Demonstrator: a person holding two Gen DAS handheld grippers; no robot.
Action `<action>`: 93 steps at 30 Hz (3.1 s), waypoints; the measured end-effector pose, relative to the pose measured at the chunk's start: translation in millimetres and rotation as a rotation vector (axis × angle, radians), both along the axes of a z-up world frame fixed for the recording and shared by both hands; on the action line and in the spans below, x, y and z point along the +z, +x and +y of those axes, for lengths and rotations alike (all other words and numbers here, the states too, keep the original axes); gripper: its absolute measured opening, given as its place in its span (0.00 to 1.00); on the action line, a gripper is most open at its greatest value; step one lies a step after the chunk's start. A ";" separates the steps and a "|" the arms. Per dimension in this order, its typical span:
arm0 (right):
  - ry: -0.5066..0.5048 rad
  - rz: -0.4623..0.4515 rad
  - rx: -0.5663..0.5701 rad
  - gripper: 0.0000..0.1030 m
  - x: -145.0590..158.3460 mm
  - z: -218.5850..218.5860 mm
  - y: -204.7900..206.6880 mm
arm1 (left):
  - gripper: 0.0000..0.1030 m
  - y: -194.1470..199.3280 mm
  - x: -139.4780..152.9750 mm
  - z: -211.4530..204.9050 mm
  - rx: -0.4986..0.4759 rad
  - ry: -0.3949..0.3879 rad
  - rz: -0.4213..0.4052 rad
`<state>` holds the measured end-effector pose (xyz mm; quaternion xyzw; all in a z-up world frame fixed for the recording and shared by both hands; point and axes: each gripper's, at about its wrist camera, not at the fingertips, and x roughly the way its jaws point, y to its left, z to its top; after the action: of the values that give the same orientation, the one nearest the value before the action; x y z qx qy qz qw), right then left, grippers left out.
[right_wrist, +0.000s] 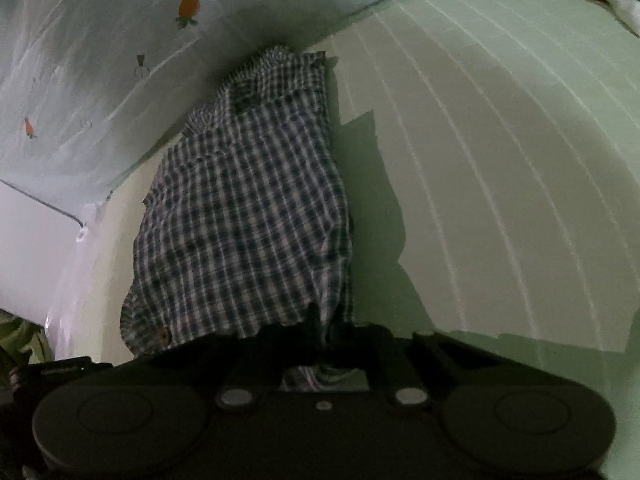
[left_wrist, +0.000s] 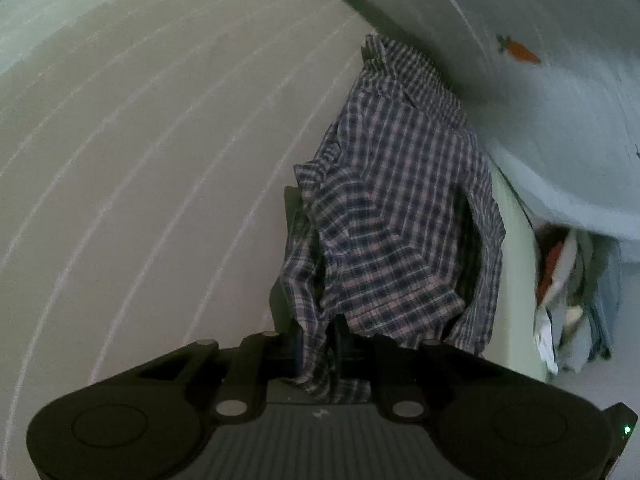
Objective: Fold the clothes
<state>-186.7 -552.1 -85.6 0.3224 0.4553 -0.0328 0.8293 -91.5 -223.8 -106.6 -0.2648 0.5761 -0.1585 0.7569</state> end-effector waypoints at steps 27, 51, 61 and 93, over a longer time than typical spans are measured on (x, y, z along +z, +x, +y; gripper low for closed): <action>-0.123 -0.041 -0.117 0.71 30.8 -24.7 18.5 | 0.02 77.6 51.8 -4.6 0.177 -0.247 -0.129; -0.144 0.041 -0.044 0.73 11.0 -2.4 39.3 | 0.32 64.1 -2.9 -2.4 0.014 -0.093 -0.032; -0.139 0.071 -0.103 0.74 9.6 -13.4 34.0 | 0.12 110.1 8.5 7.7 0.126 -0.172 -0.107; 0.056 0.095 -0.118 0.41 1.8 6.2 -3.7 | 0.34 -32.8 -13.6 12.9 -0.003 -0.098 0.097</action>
<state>-190.4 -545.9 -83.8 0.3698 0.4751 -0.0840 0.7940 -124.4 -210.9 -120.2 -0.3080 0.6040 -0.1747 0.7140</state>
